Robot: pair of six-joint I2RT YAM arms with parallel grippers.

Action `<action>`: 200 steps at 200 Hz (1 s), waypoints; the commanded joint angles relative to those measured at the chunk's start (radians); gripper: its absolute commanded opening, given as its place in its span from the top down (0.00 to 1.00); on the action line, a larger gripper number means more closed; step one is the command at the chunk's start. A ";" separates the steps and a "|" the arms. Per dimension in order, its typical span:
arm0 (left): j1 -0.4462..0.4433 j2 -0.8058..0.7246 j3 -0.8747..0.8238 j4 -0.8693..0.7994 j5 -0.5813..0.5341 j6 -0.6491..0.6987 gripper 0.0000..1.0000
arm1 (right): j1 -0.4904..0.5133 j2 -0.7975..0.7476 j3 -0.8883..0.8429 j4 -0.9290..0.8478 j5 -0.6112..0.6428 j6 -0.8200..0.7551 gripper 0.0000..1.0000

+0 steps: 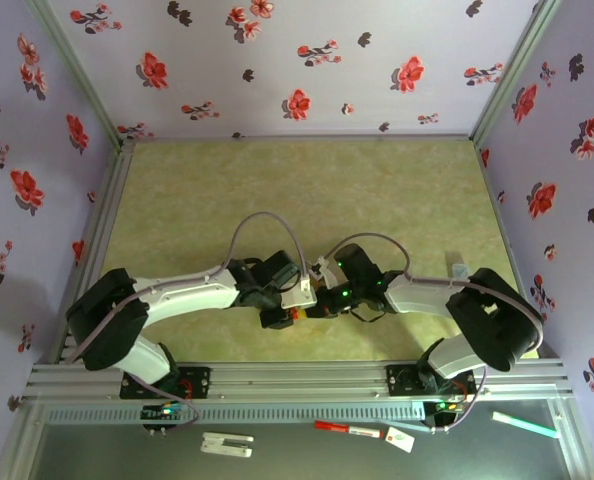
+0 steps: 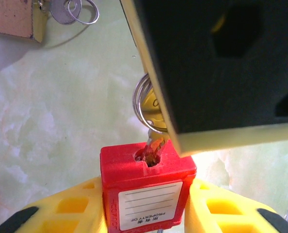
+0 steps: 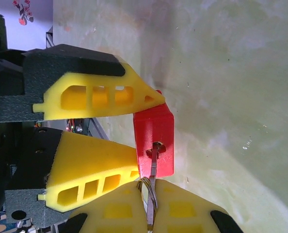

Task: Unlock with the key

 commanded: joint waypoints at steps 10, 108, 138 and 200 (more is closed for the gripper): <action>-0.013 -0.086 0.045 0.486 0.232 -0.035 0.51 | 0.043 0.029 -0.017 0.031 0.117 0.015 1.00; 0.018 -0.287 -0.061 0.293 0.126 -0.013 0.23 | 0.042 -0.037 -0.049 0.023 0.122 0.037 1.00; 0.018 -0.310 -0.116 0.258 0.054 0.025 0.23 | 0.043 -0.056 -0.051 0.016 0.121 0.041 1.00; -0.022 -0.330 -0.211 0.259 -0.112 0.070 0.22 | 0.042 -0.083 -0.054 -0.009 0.119 0.045 1.00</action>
